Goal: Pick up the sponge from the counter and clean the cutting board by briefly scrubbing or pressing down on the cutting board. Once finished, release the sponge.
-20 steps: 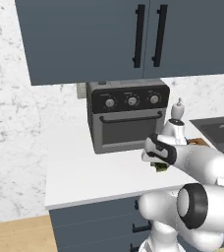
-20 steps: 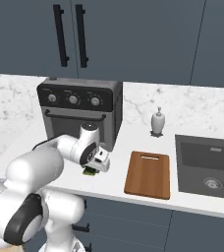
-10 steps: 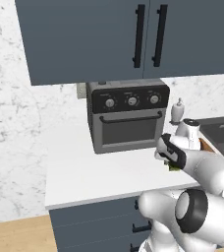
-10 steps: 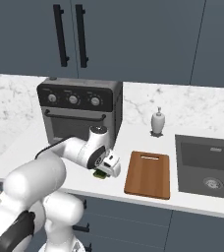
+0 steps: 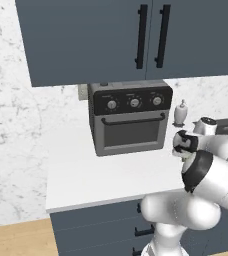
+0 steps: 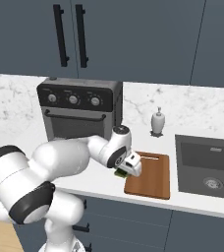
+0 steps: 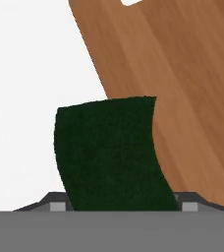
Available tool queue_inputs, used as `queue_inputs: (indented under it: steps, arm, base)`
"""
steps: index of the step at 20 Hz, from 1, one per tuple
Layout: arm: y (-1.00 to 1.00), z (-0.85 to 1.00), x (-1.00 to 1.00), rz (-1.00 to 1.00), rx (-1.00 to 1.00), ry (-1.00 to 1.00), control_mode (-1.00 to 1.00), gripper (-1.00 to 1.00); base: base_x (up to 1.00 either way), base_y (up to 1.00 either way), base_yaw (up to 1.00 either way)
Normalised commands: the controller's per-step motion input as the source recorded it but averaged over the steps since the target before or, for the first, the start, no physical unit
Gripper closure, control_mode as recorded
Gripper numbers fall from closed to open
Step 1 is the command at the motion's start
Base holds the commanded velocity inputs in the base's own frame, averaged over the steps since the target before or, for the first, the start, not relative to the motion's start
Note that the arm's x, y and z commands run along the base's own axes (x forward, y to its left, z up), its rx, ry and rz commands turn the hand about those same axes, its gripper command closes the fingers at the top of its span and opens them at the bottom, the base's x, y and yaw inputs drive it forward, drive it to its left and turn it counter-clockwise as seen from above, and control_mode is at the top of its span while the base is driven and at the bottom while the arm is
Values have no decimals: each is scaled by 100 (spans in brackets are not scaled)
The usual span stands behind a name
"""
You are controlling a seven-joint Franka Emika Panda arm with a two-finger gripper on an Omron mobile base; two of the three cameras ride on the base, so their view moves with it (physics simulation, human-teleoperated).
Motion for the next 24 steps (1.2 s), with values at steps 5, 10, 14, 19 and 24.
queue_inputs:
  steps: [5, 10, 14, 19, 24]
  arm:
    - [-61, 0, 69, 0, 4, 9, -100, 100]
    - [-50, 0, 54, 0, 13, 9, -100, 100]
    - [-33, -28, 0, 1, 14, -1, -100, 100]
    - [-1, -29, 15, 5, 7, 0, -100, 100]
    - [0, -22, 34, 2, 1, 0, -100, 100]
  base:
    - [0, 0, 0]
    - [0, 0, 0]
    - [0, 0, 0]
    - [0, 0, 0]
    - [0, 0, 0]
